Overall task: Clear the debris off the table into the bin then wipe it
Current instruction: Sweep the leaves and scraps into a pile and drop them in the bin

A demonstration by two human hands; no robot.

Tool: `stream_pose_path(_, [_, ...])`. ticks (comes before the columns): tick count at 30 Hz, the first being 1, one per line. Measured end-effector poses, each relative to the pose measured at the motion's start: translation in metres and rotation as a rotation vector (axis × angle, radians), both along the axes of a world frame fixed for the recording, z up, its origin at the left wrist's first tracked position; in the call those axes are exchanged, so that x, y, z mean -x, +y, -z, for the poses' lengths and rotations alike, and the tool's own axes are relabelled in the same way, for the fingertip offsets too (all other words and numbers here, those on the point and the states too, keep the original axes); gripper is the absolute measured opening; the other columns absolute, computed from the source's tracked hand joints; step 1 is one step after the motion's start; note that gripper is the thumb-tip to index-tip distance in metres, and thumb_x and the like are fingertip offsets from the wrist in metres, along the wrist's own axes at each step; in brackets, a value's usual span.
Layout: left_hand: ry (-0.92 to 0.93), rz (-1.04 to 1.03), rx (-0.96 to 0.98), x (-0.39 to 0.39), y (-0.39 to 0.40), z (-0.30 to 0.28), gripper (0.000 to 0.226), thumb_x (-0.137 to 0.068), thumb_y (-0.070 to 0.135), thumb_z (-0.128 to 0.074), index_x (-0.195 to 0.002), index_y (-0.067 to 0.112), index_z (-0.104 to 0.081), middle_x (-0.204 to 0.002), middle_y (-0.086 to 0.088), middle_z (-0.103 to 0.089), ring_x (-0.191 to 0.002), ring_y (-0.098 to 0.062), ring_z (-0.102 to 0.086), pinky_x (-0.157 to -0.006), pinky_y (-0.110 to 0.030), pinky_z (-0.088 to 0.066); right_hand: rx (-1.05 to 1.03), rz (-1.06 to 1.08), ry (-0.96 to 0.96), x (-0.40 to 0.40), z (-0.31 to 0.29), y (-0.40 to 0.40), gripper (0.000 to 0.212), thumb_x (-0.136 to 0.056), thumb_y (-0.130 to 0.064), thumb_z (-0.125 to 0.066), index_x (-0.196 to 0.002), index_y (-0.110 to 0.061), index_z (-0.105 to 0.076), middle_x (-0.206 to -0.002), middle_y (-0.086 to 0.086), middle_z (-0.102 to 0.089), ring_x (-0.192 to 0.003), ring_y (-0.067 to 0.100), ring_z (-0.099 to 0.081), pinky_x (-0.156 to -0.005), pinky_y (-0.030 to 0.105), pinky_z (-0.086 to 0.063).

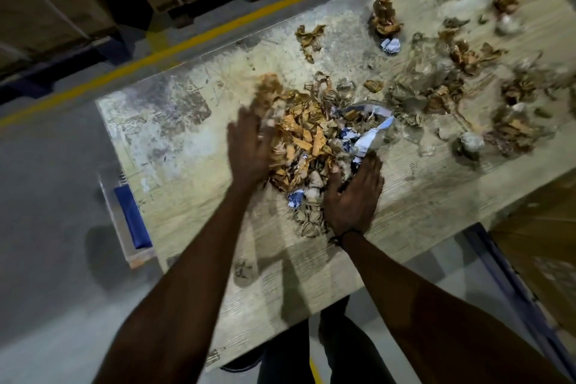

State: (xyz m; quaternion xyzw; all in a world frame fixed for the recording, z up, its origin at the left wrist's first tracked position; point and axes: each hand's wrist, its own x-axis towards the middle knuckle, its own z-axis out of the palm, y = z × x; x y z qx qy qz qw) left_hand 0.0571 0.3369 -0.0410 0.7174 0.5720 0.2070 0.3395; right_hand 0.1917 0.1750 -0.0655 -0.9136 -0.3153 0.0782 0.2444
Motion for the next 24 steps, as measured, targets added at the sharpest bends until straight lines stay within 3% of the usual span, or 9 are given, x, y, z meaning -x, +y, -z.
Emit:
stream_pose_path(2, [0.002, 0.09, 0.001, -0.027, -0.018, 0.006, 0.07, -0.105, 0.062, -0.022, -0.166, 0.026, -0.025, -0.172, -0.005, -0.024, -0.16, -0.022, -0.018, -0.131, -0.052, -0.007, -0.014, 0.0, 0.0, 0.001, -0.001, -0.002, 0.077, -0.106, -0.054, -0.036, -0.163, -0.004, -0.023, -0.17, 0.016, -0.026, -0.16, 0.028, -0.019, -0.131, 0.046, -0.012])
stream_pose_path(3, [-0.044, 0.097, 0.018, -0.033, -0.018, 0.008, 0.071, -0.105, 0.063, -0.023, -0.165, 0.026, -0.027, -0.172, -0.005, -0.027, -0.159, -0.021, -0.021, -0.13, -0.053, -0.012, -0.02, 0.008, 0.002, 0.001, -0.001, -0.001, 0.078, -0.106, -0.056, -0.035, -0.163, -0.004, -0.023, -0.17, 0.016, -0.026, -0.16, 0.027, -0.019, -0.13, 0.046, -0.013])
stream_pose_path(5, [-0.178, 0.022, 0.078, -0.025, -0.012, 0.01, 0.07, -0.105, 0.067, -0.024, -0.163, 0.029, -0.032, -0.169, -0.002, -0.034, -0.154, -0.024, -0.034, -0.125, -0.058, -0.026, -0.03, 0.013, 0.004, 0.002, 0.0, -0.001, 0.079, -0.106, -0.058, -0.033, -0.163, -0.004, -0.023, -0.17, 0.015, -0.026, -0.16, 0.027, -0.019, -0.131, 0.045, -0.012])
stream_pose_path(8, [-0.231, -0.173, -0.015, 0.022, -0.021, 0.012, 0.068, -0.106, 0.066, -0.028, -0.162, 0.029, -0.032, -0.169, 0.0, -0.035, -0.151, -0.023, -0.04, -0.122, -0.058, -0.033, -0.041, 0.011, 0.008, 0.001, 0.001, -0.001, 0.08, -0.106, -0.059, -0.032, -0.163, -0.004, -0.024, -0.17, 0.015, -0.026, -0.16, 0.026, -0.019, -0.131, 0.044, -0.011])
stream_pose_path(11, [-0.11, -0.289, -0.08, 0.059, -0.062, 0.018, 0.071, -0.108, 0.061, -0.021, -0.166, 0.02, -0.027, -0.172, -0.001, -0.028, -0.159, -0.017, -0.024, -0.129, -0.051, -0.02, -0.057, 0.006, 0.01, 0.001, 0.001, -0.002, 0.08, -0.106, -0.059, -0.034, -0.163, -0.004, -0.025, -0.17, 0.015, -0.026, -0.16, 0.026, -0.019, -0.131, 0.045, -0.013])
stream_pose_path(13, [0.059, -0.28, -0.067, 0.041, -0.087, 0.022, 0.074, -0.108, 0.062, -0.014, -0.167, 0.019, -0.02, -0.174, 0.002, -0.019, -0.161, -0.012, -0.012, -0.132, -0.046, -0.009, -0.08, 0.006, 0.018, 0.002, 0.0, -0.002, 0.08, -0.106, -0.059, -0.036, -0.163, -0.004, -0.025, -0.17, 0.015, -0.027, -0.159, 0.027, -0.02, -0.131, 0.045, -0.013])
stream_pose_path(15, [0.113, -0.272, -0.053, -0.001, -0.1, 0.021, 0.074, -0.107, 0.061, -0.014, -0.167, 0.019, -0.017, -0.175, 0.003, -0.016, -0.162, -0.013, -0.009, -0.132, -0.044, -0.005, -0.105, 0.011, 0.023, 0.001, -0.001, -0.002, 0.079, -0.105, -0.059, -0.036, -0.163, -0.005, -0.027, -0.17, 0.014, -0.028, -0.159, 0.027, -0.022, -0.13, 0.044, -0.014])
stream_pose_path(19, [0.031, -0.238, -0.06, -0.071, -0.106, 0.018, 0.08, -0.106, 0.063, -0.018, -0.166, 0.011, -0.02, -0.173, -0.008, -0.022, -0.161, -0.021, -0.014, -0.132, -0.045, -0.009, -0.208, 0.036, 0.115, -0.001, 0.0, -0.005, 0.076, -0.105, -0.055, -0.037, -0.16, -0.003, -0.032, -0.166, 0.017, -0.035, -0.156, 0.029, -0.028, -0.128, 0.048, -0.02])
stream_pose_path(24, [-0.091, -0.371, -0.079, -0.05, -0.127, 0.008, 0.073, -0.108, 0.053, -0.025, -0.168, 0.014, -0.012, -0.176, -0.003, -0.008, -0.163, -0.017, -0.006, -0.132, -0.045, -0.005, -0.354, -0.013, 0.216, -0.009, -0.007, -0.019, 0.071, -0.102, -0.045, -0.049, -0.158, -0.003, -0.037, -0.161, 0.02, -0.042, -0.151, 0.034, -0.038, -0.123, 0.052, -0.032])
